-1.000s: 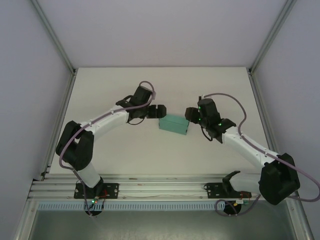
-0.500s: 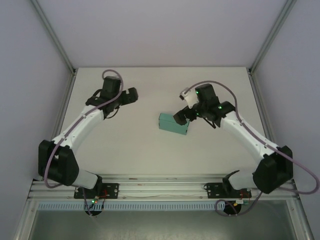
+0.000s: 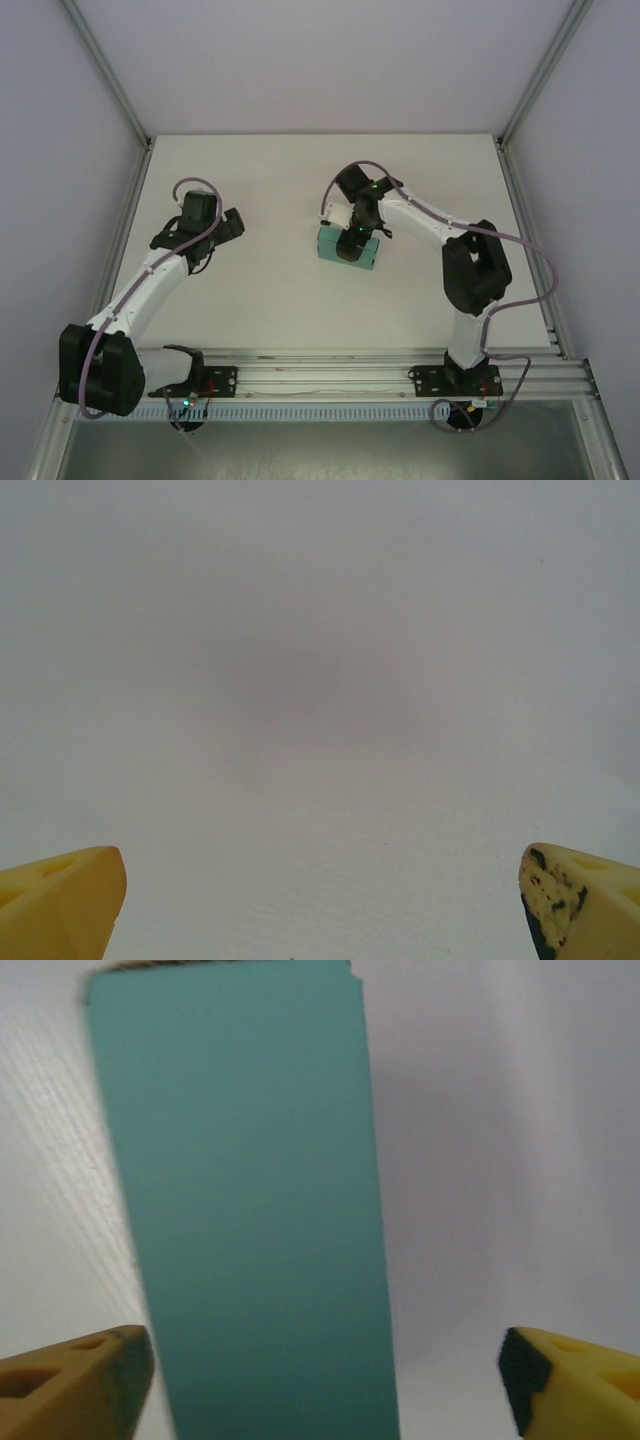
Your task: Assemble paper box
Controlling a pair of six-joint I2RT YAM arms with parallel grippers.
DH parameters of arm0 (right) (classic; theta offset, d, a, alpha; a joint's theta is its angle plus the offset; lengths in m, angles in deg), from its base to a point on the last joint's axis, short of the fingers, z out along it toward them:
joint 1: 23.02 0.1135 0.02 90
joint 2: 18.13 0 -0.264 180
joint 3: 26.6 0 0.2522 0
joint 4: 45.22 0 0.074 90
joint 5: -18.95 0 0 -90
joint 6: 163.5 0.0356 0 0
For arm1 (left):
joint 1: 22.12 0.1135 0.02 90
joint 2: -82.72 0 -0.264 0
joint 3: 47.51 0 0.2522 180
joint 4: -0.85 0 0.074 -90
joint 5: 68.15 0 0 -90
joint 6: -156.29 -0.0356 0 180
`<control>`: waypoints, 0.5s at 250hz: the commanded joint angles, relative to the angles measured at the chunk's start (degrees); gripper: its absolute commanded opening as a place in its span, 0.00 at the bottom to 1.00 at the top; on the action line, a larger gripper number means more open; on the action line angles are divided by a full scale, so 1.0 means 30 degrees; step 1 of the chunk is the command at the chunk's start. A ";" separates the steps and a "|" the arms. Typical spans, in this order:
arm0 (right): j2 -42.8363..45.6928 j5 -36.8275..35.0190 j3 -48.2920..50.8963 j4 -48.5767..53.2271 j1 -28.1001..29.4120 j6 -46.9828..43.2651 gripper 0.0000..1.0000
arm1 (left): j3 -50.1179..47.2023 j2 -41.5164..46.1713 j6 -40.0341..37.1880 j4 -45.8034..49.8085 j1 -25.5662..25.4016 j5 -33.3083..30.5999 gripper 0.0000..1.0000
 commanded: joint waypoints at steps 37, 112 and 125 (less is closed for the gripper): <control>-0.0414 -0.1499 -0.0601 0.0637 0.0230 -0.1523 0.65 | -0.0723 0.0636 0.0252 0.0538 0.0180 -0.0800 1.00; 0.0896 -0.4895 0.0271 -0.2606 0.1064 -0.2054 0.52 | -0.1098 0.0895 0.0442 0.0255 0.0180 -0.0705 1.00; 0.1416 -0.5469 0.1156 -0.4345 0.1292 -0.2921 0.53 | -0.1204 0.0970 0.0486 0.0123 0.0195 -0.0696 1.00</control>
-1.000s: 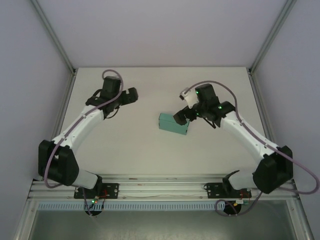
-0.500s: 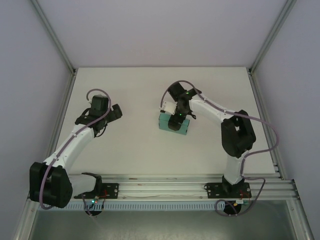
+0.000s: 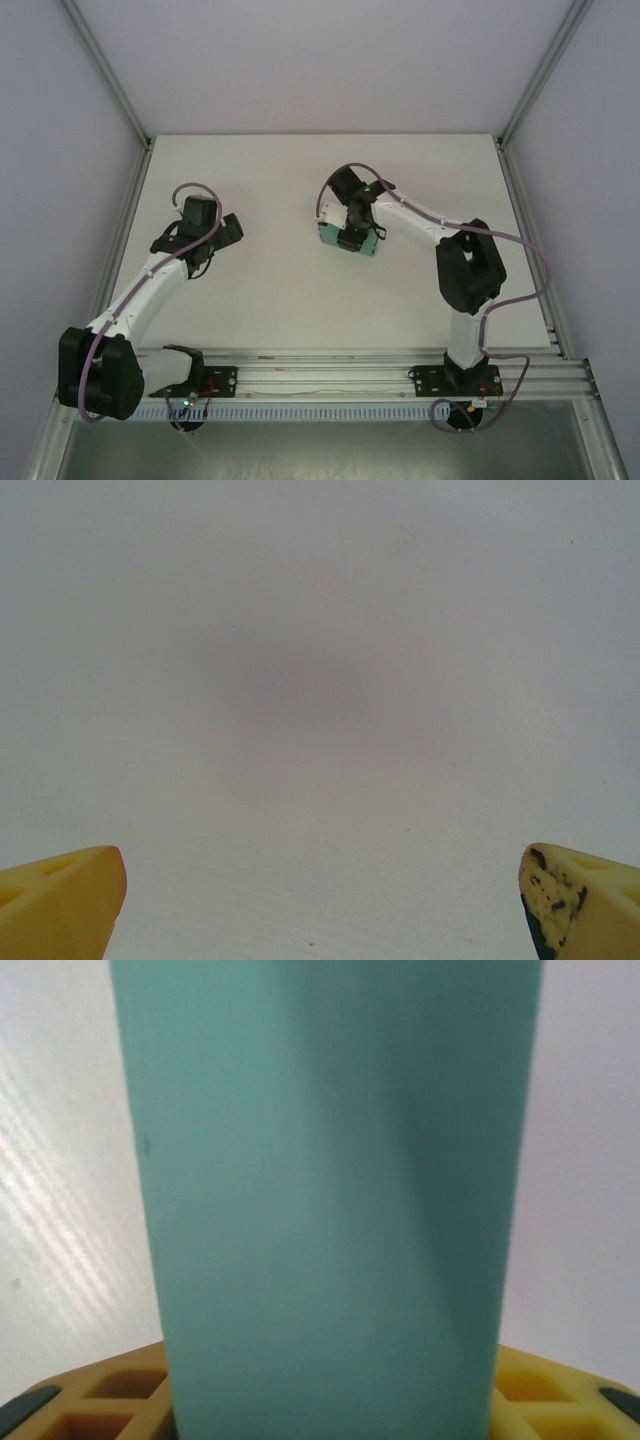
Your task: Assemble paper box
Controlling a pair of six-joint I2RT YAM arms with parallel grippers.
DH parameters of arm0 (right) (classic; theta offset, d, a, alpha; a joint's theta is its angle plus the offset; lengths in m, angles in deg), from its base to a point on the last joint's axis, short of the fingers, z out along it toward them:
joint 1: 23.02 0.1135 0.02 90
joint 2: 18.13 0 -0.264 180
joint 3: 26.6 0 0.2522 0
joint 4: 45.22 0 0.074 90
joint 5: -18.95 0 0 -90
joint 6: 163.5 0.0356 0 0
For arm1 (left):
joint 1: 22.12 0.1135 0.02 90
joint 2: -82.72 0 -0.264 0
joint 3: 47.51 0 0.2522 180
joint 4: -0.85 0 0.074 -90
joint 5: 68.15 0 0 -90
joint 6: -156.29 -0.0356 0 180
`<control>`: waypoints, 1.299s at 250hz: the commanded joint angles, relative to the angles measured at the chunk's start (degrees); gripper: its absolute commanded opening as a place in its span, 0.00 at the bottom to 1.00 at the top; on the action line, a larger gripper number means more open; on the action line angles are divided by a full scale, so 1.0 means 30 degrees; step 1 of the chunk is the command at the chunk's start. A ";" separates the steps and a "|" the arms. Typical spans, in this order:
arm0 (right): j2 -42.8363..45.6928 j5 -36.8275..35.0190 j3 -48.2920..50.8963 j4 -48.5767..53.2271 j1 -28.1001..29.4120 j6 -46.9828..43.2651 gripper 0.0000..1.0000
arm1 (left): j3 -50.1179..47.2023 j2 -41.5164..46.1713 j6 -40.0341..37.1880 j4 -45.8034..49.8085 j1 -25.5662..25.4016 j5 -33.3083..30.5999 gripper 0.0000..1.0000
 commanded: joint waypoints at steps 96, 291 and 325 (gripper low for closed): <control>0.1158 -0.3766 0.3498 -0.8452 0.1171 -0.7783 0.48 | -0.0506 0.0865 0.0132 -0.0153 0.0172 -0.0917 1.00; 0.3347 -0.5884 0.8766 -1.2151 0.2667 -0.3476 0.92 | -0.0624 0.1342 0.0232 -0.0388 0.0194 -0.0739 1.00; 0.4652 -0.4279 0.8340 -0.9963 0.2667 -0.1994 1.00 | -0.0536 0.1369 0.0198 -0.0391 0.0200 -0.0553 1.00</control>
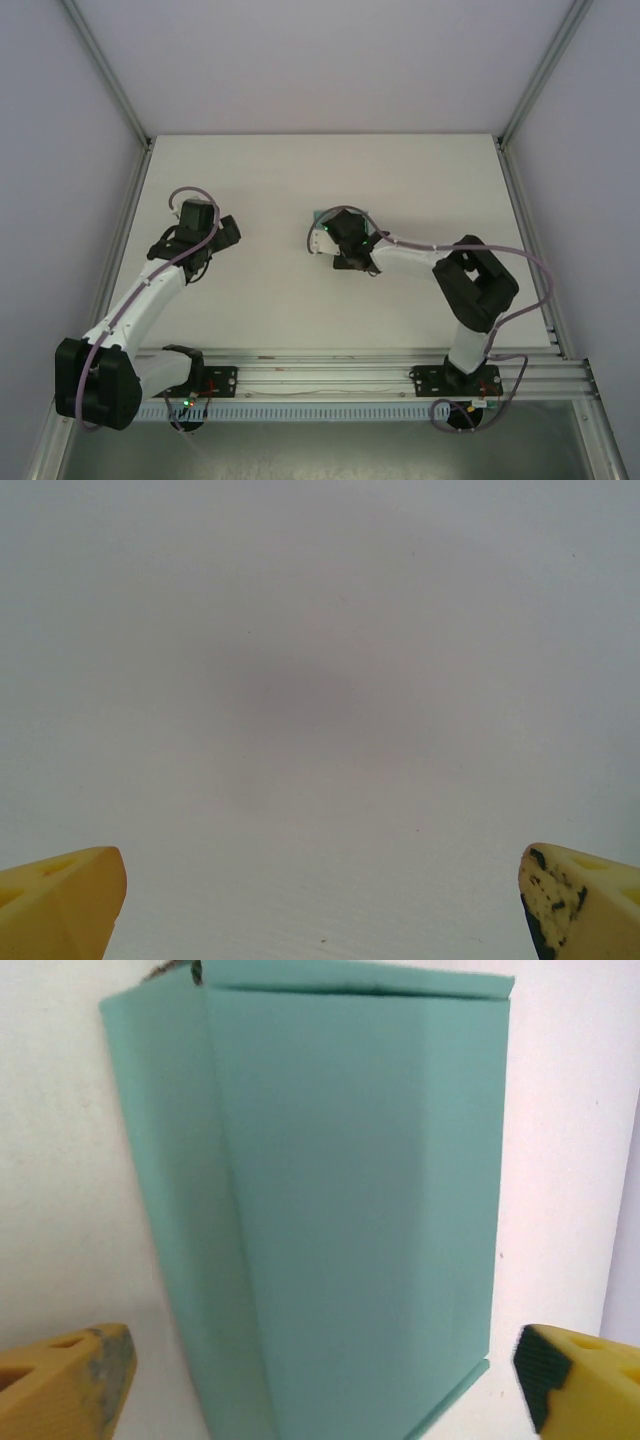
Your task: Assemble paper box
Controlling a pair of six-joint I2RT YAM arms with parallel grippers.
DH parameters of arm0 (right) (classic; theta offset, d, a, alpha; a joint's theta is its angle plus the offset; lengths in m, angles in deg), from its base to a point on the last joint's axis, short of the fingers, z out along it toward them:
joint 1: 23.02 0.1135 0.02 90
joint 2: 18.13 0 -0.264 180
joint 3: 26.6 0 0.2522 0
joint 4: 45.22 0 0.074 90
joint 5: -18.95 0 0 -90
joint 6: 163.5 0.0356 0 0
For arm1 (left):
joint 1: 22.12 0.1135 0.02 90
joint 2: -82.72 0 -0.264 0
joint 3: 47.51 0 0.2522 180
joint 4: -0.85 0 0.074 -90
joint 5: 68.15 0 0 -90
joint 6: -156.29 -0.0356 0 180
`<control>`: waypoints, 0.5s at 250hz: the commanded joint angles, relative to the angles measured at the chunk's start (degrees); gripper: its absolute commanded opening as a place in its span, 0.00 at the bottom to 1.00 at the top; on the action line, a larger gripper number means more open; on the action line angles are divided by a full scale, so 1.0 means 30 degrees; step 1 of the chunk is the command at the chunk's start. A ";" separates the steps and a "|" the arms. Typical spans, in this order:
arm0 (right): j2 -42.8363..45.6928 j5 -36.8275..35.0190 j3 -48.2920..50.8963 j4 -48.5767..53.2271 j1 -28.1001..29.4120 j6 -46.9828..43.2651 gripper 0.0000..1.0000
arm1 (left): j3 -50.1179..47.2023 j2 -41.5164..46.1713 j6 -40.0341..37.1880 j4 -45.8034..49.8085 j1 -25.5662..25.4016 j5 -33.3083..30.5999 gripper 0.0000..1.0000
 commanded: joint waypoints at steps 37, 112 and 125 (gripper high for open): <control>0.3468 0.2940 -0.1650 0.5521 0.0036 0.3712 1.00 | 0.0038 0.0592 -0.0032 -0.0459 0.0202 -0.0393 1.00; 1.0037 0.4235 0.1378 0.0756 -0.3395 1.3581 1.00 | -0.1325 0.0651 -0.1466 -0.4838 0.0496 -0.2613 1.00; 1.0942 0.4591 0.2247 0.0023 -0.5100 1.6239 1.00 | -0.2457 0.0592 -0.1955 -0.6885 0.0540 -0.3715 1.00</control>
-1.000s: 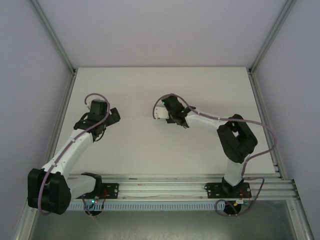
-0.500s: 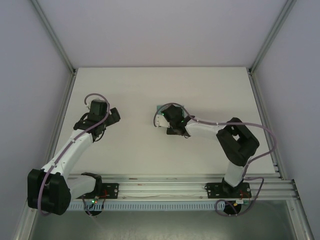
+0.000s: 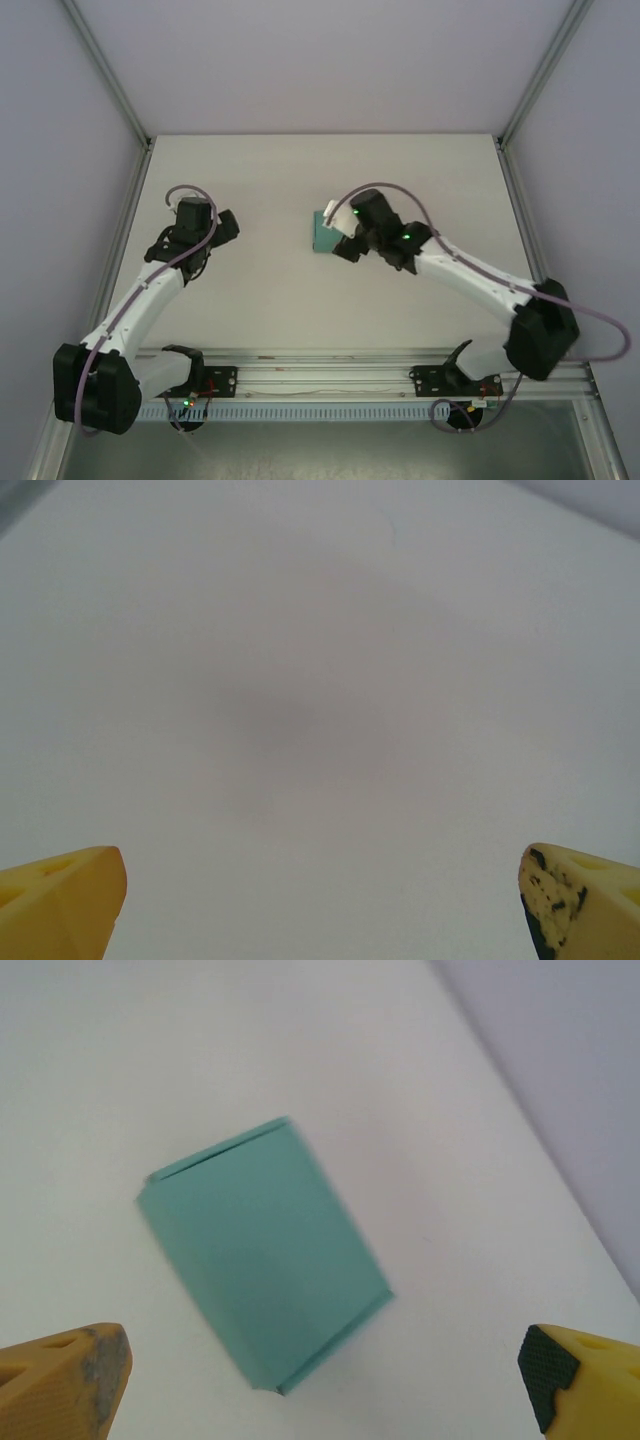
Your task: Assemble paper box
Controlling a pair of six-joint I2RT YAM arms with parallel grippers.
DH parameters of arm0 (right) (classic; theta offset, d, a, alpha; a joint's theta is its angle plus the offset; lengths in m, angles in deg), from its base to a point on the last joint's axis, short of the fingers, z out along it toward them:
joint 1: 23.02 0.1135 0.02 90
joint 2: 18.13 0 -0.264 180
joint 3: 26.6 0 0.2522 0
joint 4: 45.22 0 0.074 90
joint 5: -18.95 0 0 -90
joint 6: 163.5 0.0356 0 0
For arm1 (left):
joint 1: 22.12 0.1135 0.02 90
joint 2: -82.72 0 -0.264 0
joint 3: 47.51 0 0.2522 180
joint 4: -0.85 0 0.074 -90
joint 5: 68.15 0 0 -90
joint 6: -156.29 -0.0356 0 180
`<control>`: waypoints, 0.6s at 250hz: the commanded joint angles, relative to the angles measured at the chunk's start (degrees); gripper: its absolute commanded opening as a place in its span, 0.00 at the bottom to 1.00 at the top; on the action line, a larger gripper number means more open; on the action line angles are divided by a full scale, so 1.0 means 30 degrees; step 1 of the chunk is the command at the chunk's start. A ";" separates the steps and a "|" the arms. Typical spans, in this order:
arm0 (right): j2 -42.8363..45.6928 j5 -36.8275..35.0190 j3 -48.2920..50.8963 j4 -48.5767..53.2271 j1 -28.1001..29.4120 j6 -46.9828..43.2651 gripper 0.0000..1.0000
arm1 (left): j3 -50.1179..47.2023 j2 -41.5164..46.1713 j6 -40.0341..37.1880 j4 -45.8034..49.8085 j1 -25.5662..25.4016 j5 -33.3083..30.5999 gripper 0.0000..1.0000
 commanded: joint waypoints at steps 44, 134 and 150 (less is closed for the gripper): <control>0.3815 -0.1304 0.5473 -0.4562 -0.7362 1.1955 1.00 | -0.4309 -0.0408 -0.3996 -0.9385 0.0811 -0.2782 1.00; 0.1948 -0.4159 1.1560 -1.4007 -1.1013 1.2880 1.00 | -0.6490 -0.5070 -0.6413 -1.8155 0.2171 -0.2628 1.00; 0.1283 -0.3968 1.2088 -1.5848 -1.1322 1.2881 1.00 | -0.6088 -0.5590 -0.6644 -1.7925 0.2247 -0.2496 1.00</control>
